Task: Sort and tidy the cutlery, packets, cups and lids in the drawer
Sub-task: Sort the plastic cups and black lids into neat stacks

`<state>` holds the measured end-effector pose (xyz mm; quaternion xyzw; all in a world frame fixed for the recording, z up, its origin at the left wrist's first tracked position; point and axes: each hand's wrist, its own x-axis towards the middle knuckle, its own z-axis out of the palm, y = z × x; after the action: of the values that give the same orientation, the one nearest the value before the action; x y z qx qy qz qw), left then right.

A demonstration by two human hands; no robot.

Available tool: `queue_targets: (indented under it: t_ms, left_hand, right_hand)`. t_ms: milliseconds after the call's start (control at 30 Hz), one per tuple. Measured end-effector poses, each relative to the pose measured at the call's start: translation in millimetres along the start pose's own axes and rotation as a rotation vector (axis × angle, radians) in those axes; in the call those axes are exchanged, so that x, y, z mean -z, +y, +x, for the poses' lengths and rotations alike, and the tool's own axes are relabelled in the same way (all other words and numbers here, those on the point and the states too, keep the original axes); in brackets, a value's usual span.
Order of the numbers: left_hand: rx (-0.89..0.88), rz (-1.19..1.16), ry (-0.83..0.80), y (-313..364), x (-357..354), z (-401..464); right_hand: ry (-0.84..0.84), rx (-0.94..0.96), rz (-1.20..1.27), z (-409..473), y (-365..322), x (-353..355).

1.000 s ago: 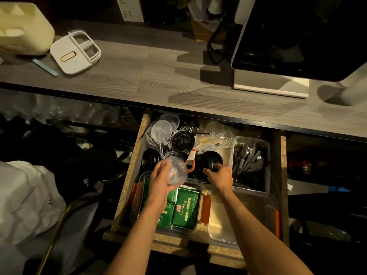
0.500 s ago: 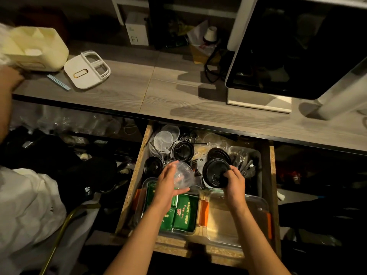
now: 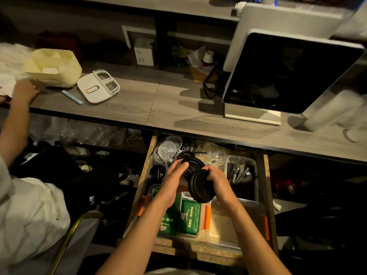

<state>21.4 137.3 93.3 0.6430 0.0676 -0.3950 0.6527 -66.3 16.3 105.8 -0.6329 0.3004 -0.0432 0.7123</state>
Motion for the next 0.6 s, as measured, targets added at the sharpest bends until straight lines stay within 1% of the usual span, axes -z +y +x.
queue_targets:
  t_ms: [100, 200, 300, 467, 600]
  left_hand:
    - [-0.004, 0.004, 0.042, 10, 5, 3]
    - [-0.057, 0.034, 0.027, 16, 11, 4]
    - [-0.125, 0.066, 0.029, 25, 12, -1]
    - [-0.158, 0.071, 0.015, 30, 15, 0]
    - [-0.142, 0.022, -0.023, 34, 18, -3]
  right_hand:
    - [-0.019, -0.019, -0.017, -1, -12, -2]
    - [-0.005, -0.021, -0.061, 0, -19, -2]
    - [0.070, 0.005, -0.079, 1, -31, -7]
    - [0.177, 0.050, -0.070, 5, -37, -18]
    - [0.264, -0.021, 0.033, 9, -29, -27]
